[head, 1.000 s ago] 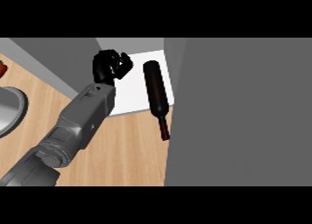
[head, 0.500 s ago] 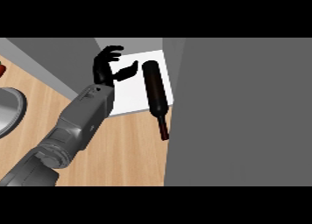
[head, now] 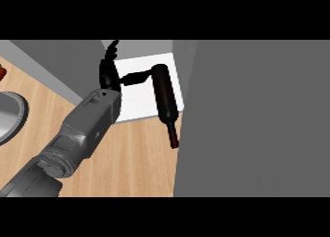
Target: Pick up the wine, place it into the cabinet and close the cabinet
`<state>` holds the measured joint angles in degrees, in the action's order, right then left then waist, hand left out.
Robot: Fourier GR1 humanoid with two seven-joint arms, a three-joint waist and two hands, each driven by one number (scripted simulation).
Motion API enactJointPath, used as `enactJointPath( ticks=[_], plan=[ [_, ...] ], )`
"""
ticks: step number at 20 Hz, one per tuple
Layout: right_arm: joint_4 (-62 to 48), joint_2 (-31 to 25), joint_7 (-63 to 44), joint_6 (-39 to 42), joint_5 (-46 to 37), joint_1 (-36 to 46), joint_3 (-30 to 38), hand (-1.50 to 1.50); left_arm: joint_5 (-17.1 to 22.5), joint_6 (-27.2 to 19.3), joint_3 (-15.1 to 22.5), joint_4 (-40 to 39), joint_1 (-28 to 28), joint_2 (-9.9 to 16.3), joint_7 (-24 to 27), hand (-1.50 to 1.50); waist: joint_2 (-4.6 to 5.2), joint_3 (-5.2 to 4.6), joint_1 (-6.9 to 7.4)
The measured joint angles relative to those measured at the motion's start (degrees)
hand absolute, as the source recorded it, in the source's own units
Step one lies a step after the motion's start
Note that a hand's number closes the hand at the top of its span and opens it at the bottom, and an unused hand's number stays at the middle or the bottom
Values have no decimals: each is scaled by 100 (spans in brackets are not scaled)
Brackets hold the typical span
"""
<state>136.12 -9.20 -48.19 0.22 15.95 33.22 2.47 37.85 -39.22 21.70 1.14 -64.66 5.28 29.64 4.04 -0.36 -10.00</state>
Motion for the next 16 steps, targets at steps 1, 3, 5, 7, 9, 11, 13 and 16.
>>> enactJointPath(
  ticks=[1, 3, 5, 7, 9, 11, 13, 16],
  plan=[
    [1, 13, -4, -11, -1, 6, -24, -150, -16, 26, 16, 8, -3, -9, 24, -150, -2, -7, 11],
    [-10, 5, 7, -6, -4, -3, -1, -150, -46, 155, 46, 33, -10, -28, 58, -150, -2, -19, 41],
    [-8, 3, -3, -20, -4, 16, 9, -150, -97, 397, 99, 67, 0, -44, 91, -150, -10, -27, 61],
    [-9, -4, -41, -40, -7, 17, 11, -150, -147, 717, 152, 122, 6, -79, 119, -150, -35, -36, 114],
    [0, -6, -84, -74, -8, 10, 20, -150, -106, 1112, 113, 253, 23, -88, 220, -150, -67, -42, 178],
    [10, -5, -115, -114, -15, 8, 16, -150, -76, 1558, 77, 398, 41, -109, 390, -150, -97, -40, 243],
    [21, -17, -136, -134, -20, -25, 24, -150, 4, 2011, -11, 558, 51, -134, 572, -150, -131, -34, 310],
    [7, -37, -174, -203, -65, -17, 57, -150, 146, 2490, -183, 768, 29, -225, 860, -150, -193, -18, 462]
  ],
)
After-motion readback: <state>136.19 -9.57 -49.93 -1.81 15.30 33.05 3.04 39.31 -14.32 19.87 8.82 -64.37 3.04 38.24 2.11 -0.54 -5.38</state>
